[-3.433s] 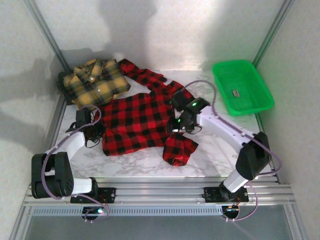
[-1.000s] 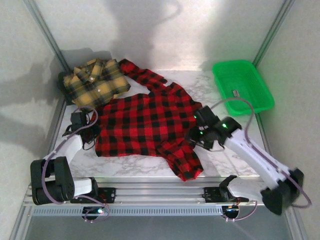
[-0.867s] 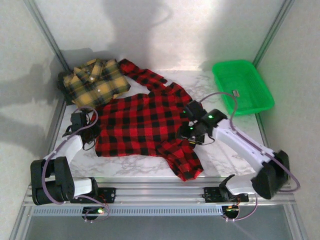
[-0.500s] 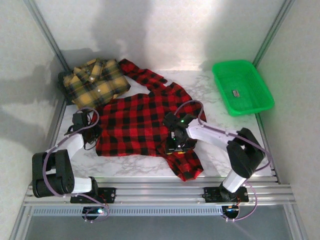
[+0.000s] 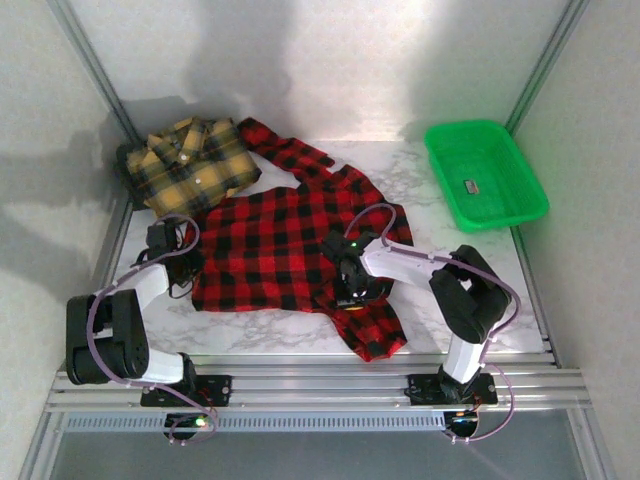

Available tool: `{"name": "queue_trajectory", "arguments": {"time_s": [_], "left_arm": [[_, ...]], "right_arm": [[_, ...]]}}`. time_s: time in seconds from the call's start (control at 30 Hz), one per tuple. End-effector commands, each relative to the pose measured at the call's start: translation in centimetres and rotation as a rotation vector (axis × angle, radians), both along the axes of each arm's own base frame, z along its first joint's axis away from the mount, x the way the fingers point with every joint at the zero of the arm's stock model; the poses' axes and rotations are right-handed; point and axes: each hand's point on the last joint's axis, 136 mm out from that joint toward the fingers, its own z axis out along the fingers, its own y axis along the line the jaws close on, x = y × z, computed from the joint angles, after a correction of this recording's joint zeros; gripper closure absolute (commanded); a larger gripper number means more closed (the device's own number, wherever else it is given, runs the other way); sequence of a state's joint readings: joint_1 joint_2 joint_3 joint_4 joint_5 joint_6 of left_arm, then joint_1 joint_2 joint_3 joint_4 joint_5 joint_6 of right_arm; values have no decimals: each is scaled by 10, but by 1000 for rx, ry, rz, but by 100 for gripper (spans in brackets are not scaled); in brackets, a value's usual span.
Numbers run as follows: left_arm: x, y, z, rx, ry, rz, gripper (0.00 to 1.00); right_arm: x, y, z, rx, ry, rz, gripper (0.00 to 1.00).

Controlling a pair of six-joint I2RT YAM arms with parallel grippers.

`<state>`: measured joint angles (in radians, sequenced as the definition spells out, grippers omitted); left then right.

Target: Fold and stack the long sleeve shirts

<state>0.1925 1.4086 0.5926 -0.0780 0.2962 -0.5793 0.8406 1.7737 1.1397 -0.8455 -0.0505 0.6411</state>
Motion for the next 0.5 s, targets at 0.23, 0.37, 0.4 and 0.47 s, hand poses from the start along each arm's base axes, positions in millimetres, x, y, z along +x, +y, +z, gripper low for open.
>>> {"name": "queue_trajectory", "arguments": {"time_s": [0.23,0.37,0.4,0.47], "left_arm": [[16,4,-2,-3,-15,10,100],[19,7,-2,3,-16,15,100],[19,8,-2,5,-15,20,100],[20,9,-2,6,-15,28,100]], "right_arm": [[15,-7,85,104,-169,-35,100],[17,-23,103,131,-202,-122,100],[18,-30,109,131,-215,-148,100],[17,-46,122,120,-245,-202,100]]}}
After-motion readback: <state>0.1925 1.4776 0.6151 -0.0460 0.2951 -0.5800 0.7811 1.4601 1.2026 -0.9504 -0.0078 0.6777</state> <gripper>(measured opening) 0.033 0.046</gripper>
